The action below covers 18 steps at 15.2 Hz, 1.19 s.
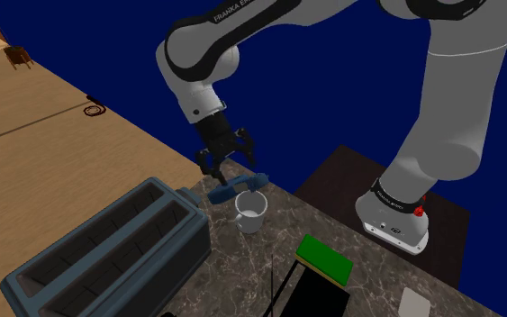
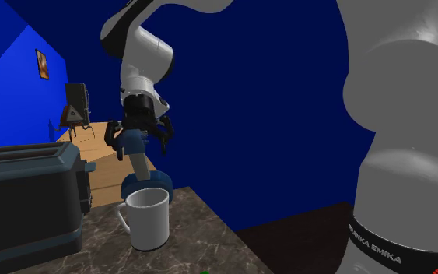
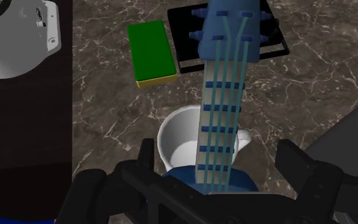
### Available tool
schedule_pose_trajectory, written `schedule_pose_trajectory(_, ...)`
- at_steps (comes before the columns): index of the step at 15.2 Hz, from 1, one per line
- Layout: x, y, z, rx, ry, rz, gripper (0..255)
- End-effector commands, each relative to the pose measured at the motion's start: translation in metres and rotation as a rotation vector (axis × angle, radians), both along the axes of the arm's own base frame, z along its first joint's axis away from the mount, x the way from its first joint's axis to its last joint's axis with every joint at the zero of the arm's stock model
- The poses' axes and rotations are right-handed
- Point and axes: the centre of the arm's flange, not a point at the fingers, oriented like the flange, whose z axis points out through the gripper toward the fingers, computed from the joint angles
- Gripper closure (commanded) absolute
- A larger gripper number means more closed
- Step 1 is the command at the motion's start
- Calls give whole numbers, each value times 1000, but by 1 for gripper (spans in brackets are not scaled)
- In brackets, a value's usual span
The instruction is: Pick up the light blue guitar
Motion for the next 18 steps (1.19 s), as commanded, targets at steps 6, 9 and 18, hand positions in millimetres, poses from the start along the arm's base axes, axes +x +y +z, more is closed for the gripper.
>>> schedule_pose_trajectory(6, 0, 2, -31, 0, 3, -2, 0)
schedule_pose_trajectory(9, 0, 2, -32, 0, 3, -1, 255)
schedule_pose_trajectory(18, 0, 2, -20, 0, 3, -1, 255)
